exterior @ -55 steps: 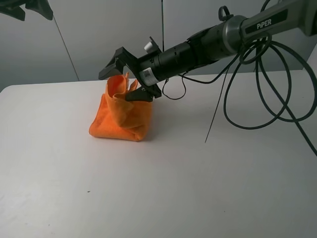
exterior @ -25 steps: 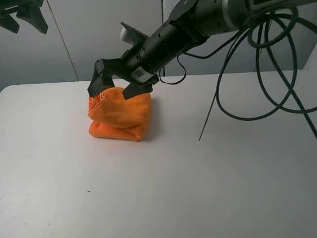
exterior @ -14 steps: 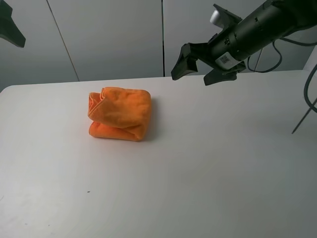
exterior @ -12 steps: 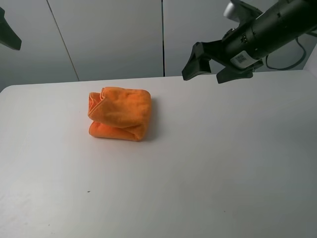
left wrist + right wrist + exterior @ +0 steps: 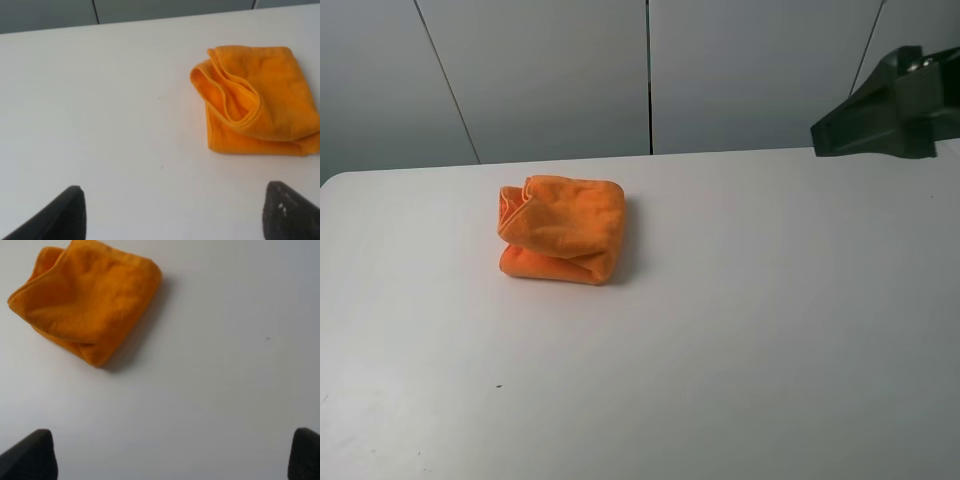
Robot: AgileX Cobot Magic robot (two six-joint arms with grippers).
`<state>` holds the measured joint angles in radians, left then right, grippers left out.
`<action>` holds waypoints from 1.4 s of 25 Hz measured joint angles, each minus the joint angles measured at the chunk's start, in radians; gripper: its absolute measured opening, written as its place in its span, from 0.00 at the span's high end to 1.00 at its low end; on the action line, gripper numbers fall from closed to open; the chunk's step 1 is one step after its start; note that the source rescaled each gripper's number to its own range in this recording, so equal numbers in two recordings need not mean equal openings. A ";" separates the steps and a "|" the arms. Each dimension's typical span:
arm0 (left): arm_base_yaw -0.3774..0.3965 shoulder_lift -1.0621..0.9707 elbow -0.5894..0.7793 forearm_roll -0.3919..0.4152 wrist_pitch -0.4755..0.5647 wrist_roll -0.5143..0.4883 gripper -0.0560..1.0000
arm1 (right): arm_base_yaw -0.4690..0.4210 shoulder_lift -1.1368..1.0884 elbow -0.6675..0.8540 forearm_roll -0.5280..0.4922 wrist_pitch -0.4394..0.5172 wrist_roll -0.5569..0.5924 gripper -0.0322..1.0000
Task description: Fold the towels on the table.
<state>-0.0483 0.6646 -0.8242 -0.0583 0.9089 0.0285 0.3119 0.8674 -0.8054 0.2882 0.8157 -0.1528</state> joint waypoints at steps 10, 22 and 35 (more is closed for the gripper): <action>0.000 -0.471 0.225 0.004 0.057 -0.002 0.08 | 0.000 -0.428 0.135 -0.193 0.125 0.084 0.00; 0.000 -0.659 0.283 0.010 0.201 0.000 0.08 | 0.000 -0.723 0.273 -0.219 0.172 0.096 0.00; 0.000 -0.665 0.307 0.117 0.188 -0.009 0.08 | 0.000 -0.813 0.283 -0.280 0.296 0.144 0.00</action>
<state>-0.0483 0.0000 -0.5176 0.0584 1.0970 0.0193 0.3119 0.0541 -0.5220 0.0086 1.1118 -0.0092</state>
